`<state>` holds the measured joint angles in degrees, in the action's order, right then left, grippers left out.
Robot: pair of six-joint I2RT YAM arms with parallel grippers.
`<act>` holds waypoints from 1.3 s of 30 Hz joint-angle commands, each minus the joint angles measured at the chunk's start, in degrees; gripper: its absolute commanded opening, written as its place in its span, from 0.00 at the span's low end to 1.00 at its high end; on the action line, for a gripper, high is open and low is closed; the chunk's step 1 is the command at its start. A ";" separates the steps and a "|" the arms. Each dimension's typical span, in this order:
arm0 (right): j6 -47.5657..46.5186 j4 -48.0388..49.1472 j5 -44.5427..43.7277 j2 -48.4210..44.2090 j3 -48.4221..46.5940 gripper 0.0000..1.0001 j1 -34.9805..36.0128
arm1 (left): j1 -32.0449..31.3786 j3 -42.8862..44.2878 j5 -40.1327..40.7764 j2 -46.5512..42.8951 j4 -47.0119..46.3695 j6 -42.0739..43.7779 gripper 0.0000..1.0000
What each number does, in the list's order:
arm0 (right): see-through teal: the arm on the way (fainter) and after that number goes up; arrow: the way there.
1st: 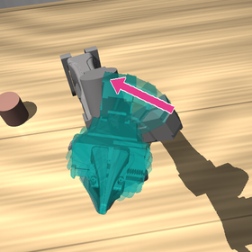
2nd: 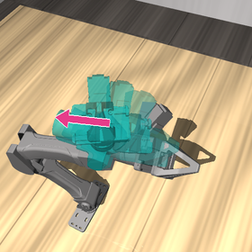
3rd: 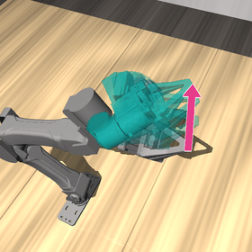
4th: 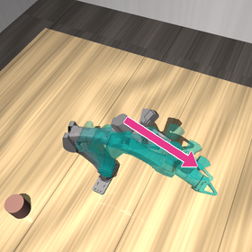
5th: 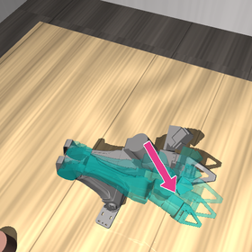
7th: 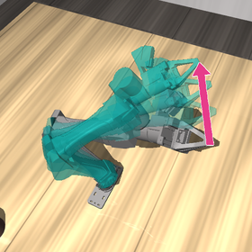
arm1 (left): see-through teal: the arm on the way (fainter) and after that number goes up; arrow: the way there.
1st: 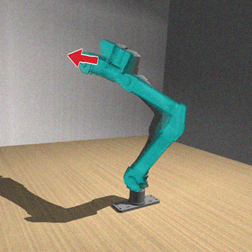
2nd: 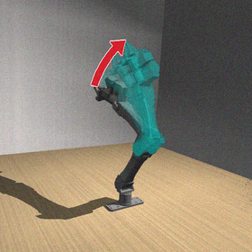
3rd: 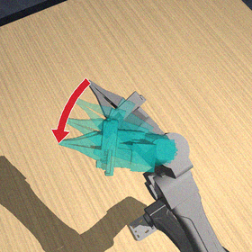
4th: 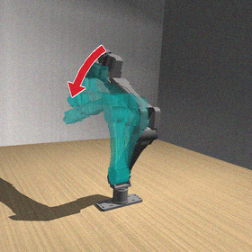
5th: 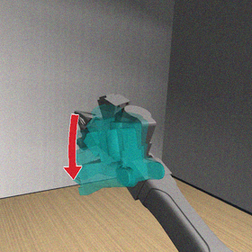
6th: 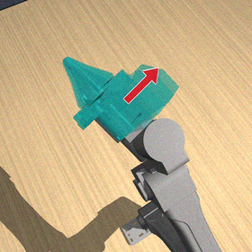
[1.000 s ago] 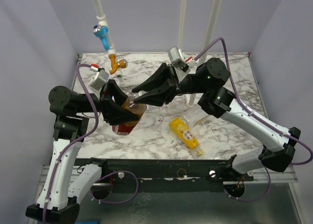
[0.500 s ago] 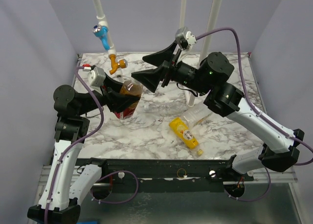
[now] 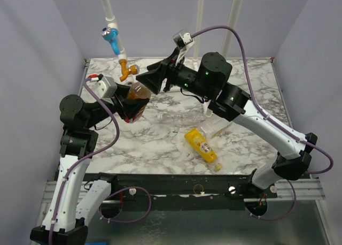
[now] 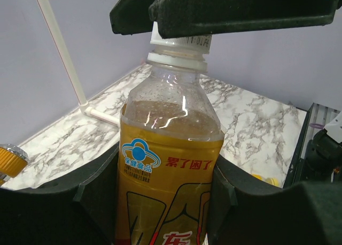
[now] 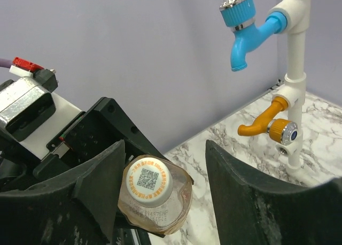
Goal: Unscrew the bottle caps
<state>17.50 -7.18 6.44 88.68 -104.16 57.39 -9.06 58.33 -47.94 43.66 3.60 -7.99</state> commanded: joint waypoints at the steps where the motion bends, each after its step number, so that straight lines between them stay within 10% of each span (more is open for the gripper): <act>1: 1.27 -0.55 -0.53 0.12 -1.44 0.64 0.19 | 0.16 -0.58 1.81 -0.59 0.71 1.66 0.20; 33: 1.14 1.53 1.73 0.66 1.77 0.26 0.18 | 0.14 -0.11 1.49 0.42 0.62 -2.67 0.20; 39: 1.37 2.76 -0.94 -0.80 4.34 0.57 0.18 | 0.21 0.25 1.45 0.53 0.19 -3.83 0.20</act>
<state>19.20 -5.48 6.85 89.41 -101.58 57.32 -9.06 57.52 -46.87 44.31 4.73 -10.20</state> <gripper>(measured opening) 0.561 0.532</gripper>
